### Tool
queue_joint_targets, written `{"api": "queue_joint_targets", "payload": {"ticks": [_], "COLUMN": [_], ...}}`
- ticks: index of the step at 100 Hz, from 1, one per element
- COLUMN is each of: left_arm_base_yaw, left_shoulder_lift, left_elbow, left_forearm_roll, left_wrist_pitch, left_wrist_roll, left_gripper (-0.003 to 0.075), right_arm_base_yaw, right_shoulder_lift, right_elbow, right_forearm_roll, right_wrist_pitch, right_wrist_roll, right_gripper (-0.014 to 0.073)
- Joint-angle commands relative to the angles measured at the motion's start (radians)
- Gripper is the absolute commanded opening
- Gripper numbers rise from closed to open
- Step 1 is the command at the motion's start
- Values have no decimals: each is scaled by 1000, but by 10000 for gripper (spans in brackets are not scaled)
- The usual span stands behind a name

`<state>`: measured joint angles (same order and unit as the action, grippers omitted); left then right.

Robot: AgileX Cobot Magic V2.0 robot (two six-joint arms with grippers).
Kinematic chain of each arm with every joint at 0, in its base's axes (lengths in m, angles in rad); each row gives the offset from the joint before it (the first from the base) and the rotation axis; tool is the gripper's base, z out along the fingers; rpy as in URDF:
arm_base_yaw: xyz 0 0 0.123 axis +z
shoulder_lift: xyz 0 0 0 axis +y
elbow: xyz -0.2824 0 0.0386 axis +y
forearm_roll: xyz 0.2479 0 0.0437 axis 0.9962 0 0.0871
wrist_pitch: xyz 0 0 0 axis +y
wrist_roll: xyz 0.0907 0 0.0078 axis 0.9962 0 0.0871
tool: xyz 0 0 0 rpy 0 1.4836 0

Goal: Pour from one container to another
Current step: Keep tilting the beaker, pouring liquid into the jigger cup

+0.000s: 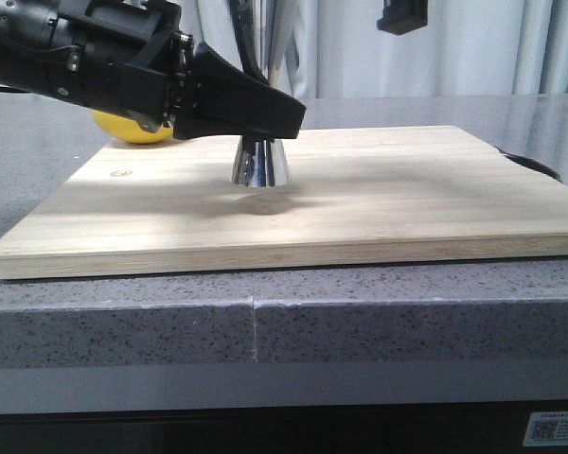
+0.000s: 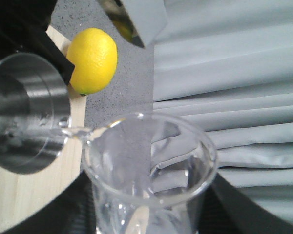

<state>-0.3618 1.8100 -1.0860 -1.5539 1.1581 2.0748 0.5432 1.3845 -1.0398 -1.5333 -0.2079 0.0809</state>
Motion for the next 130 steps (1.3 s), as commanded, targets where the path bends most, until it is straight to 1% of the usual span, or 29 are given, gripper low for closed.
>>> {"api": "queue_joint_targets", "payload": {"ticks": [1,75,130], "left_arm_base_yaw": [-10,-10,-10], "left_shoulder_lift": [-55,-55,-55], "left_elbow": [-27,-27,-27], "left_forearm_roll": [-68,-68,-68], "left_wrist_pitch": [111,111,111], "left_wrist_roll": [-5,-5,-5], "left_gripper": [-19,-19,-19], "right_arm_base_yaw": [-2,-2,-2], "right_shoulder_lift": [-43,-43,-43], "right_elbow": [-40,-40,-50], "right_forearm_roll": [0,-58,-72], "right_wrist_pitch": [3,5,5], "right_wrist_roll": [-2,-2,-2], "right_gripper": [132,132,132]}}
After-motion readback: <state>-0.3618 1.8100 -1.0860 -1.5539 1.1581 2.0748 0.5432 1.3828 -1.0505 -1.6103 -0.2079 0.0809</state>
